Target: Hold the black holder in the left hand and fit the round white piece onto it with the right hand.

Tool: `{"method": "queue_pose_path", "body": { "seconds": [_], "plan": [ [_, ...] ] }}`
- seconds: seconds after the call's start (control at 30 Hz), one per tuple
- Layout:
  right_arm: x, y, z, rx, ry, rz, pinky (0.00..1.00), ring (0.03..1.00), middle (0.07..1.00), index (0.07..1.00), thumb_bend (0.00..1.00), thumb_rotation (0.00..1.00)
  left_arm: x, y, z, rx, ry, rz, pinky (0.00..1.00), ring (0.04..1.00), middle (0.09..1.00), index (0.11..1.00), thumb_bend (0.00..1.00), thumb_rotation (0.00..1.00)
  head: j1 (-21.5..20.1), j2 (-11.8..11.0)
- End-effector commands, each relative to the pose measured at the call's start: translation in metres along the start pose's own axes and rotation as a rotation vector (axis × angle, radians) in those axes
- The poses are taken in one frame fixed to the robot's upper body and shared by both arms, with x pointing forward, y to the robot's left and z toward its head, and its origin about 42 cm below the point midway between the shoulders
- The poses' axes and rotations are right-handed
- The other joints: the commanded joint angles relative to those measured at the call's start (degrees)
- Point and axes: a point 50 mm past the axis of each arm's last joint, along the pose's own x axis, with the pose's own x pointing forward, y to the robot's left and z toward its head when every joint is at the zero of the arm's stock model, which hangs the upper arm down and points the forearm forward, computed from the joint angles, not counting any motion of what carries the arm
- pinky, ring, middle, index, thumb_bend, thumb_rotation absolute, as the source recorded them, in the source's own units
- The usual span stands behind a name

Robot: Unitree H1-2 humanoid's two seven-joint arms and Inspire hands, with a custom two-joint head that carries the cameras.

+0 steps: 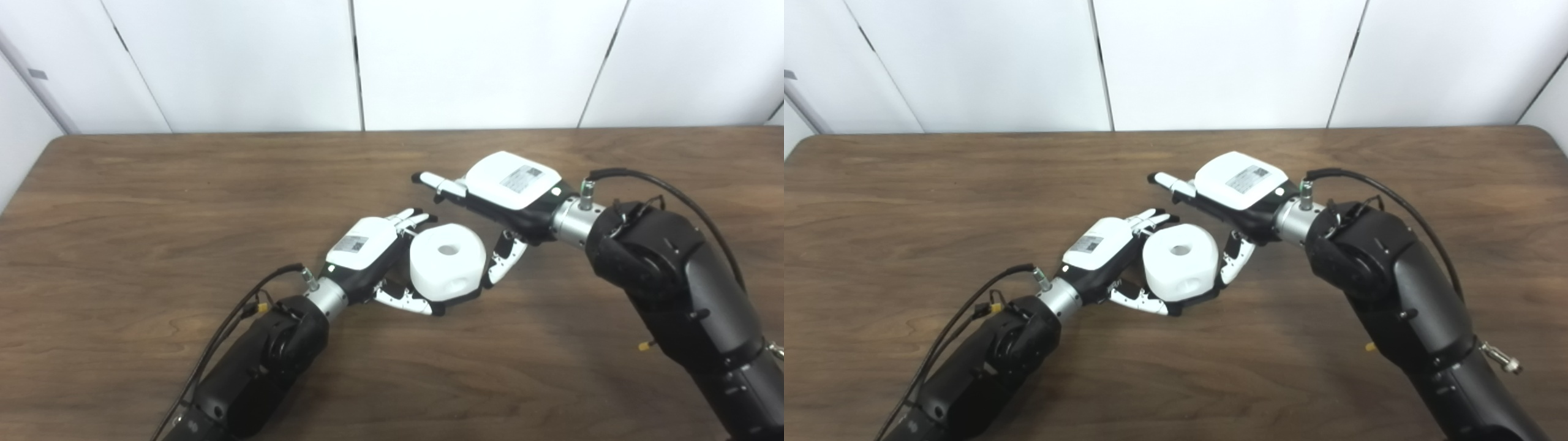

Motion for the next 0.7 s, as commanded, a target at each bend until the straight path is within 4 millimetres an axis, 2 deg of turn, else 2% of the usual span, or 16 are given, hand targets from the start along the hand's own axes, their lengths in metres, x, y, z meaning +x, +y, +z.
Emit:
{"method": "queue_pose_path", "body": {
  "seconds": [0.0, 0.2, 0.27, 0.37, 0.43, 0.47, 0.5, 0.53, 0.57, 0.67],
  "plan": [
    [-0.004, -0.025, -0.010, -0.026, 0.008, -0.094, 0.79, 0.780, 0.814, 1.000, 0.91, 0.22, -0.017, -0.027, -0.015, 0.012, 0.076, -0.158, 0.90, 0.967, 0.923, 0.483, 0.52, 0.06, 0.0, 0.1],
    [-0.011, -0.035, -0.026, -0.031, 0.050, -0.117, 0.81, 0.797, 0.820, 1.000, 0.89, 0.23, -0.018, -0.027, -0.015, 0.009, 0.081, -0.166, 0.91, 0.972, 0.930, 0.483, 0.52, 0.06, -0.5, -0.2],
    [-0.014, -0.036, -0.031, -0.048, 0.068, -0.120, 0.78, 0.793, 0.815, 0.981, 0.89, 0.23, -0.018, -0.028, -0.016, 0.011, 0.083, -0.165, 0.91, 0.972, 0.931, 0.483, 0.52, 0.06, -0.8, -0.3],
    [-0.022, -0.036, -0.038, -0.064, 0.094, -0.126, 0.75, 0.781, 0.812, 0.918, 0.90, 0.19, -0.018, -0.028, -0.017, 0.009, 0.081, -0.158, 0.91, 0.968, 0.926, 0.483, 0.52, 0.06, -0.8, -0.5],
    [-0.030, -0.035, -0.044, -0.056, 0.116, -0.137, 0.68, 0.756, 0.786, 0.826, 0.86, 0.12, -0.018, -0.028, -0.017, 0.011, 0.080, -0.157, 0.91, 0.966, 0.924, 0.483, 0.52, 0.06, -1.0, -0.7],
    [-0.036, -0.033, -0.049, -0.010, 0.149, -0.158, 0.67, 0.751, 0.780, 0.810, 0.85, 0.11, -0.018, -0.027, -0.017, 0.015, 0.080, -0.159, 0.91, 0.966, 0.923, 0.483, 0.52, 0.06, -1.2, -0.8],
    [-0.040, -0.032, -0.051, 0.024, 0.172, -0.173, 0.59, 0.722, 0.758, 0.769, 0.80, 0.09, -0.018, -0.027, -0.017, 0.018, 0.081, -0.161, 0.91, 0.967, 0.925, 0.483, 0.52, 0.06, -1.3, -0.8],
    [-0.043, -0.030, -0.053, 0.063, 0.195, -0.193, 0.56, 0.712, 0.752, 0.756, 0.77, 0.09, -0.018, -0.027, -0.018, 0.020, 0.080, -0.161, 0.91, 0.968, 0.926, 0.483, 0.52, 0.06, -1.5, -0.8],
    [-0.048, -0.028, -0.055, 0.109, 0.218, -0.232, 0.54, 0.701, 0.740, 0.736, 0.77, 0.08, -0.019, -0.026, -0.018, 0.022, 0.078, -0.158, 0.91, 0.967, 0.925, 0.483, 0.52, 0.06, -1.7, -0.9],
    [-0.062, -0.013, -0.055, 0.286, 0.274, -0.429, 0.49, 0.631, 0.686, 0.679, 0.72, 0.12, -0.021, -0.025, -0.018, 0.018, 0.082, -0.158, 0.91, 0.967, 0.924, 0.484, 0.52, 0.06, -2.1, -1.1]
  ]
}}
